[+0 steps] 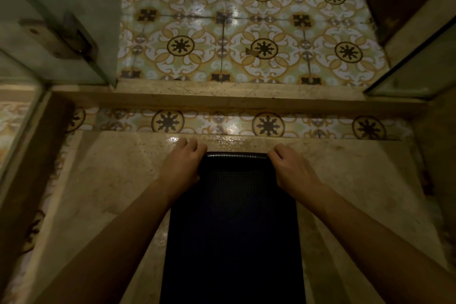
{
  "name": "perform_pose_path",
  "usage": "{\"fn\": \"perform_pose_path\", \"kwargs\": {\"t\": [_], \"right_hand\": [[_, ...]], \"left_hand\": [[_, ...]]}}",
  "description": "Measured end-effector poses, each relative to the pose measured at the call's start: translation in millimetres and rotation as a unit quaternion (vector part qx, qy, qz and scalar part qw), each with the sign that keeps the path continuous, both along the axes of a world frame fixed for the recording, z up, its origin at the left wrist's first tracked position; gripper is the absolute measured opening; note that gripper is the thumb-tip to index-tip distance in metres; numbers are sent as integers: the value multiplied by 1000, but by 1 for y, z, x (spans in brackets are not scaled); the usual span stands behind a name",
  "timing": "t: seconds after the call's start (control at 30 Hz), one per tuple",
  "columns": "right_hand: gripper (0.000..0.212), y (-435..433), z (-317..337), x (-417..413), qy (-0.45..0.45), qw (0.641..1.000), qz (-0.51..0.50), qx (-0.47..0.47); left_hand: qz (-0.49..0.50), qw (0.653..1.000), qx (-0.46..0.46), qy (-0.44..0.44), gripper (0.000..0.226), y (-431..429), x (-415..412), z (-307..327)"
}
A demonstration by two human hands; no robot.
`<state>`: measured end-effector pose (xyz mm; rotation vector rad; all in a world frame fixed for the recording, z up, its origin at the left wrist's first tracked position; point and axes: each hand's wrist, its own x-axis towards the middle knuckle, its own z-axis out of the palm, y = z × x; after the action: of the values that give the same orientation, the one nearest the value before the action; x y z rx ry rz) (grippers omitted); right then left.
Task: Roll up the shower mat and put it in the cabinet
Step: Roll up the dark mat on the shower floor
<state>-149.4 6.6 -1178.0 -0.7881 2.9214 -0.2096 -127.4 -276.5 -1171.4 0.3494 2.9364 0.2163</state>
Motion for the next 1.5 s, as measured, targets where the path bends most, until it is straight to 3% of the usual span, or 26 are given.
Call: {"fn": "perform_pose_path", "kwargs": {"t": [0.43, 0.7, 0.93, 1.17, 1.5], "right_hand": [[37, 4, 2, 26, 32, 998, 2, -60], [23, -3, 6, 23, 62, 996, 2, -67], [28, 15, -3, 31, 18, 994, 9, -111], [33, -3, 6, 13, 41, 998, -6, -48], [21, 5, 12, 23, -20, 997, 11, -76]], "left_hand": [[-67, 997, -46, -7, 43, -5, 11, 5], [-37, 998, -21, 48, 40, 3, 14, 9], [-27, 998, 11, 55, 35, 3, 33, 1], [-27, 998, -2, 52, 39, 5, 23, 8], [-56, 997, -1, 45, 34, 0, 25, 7]]}}
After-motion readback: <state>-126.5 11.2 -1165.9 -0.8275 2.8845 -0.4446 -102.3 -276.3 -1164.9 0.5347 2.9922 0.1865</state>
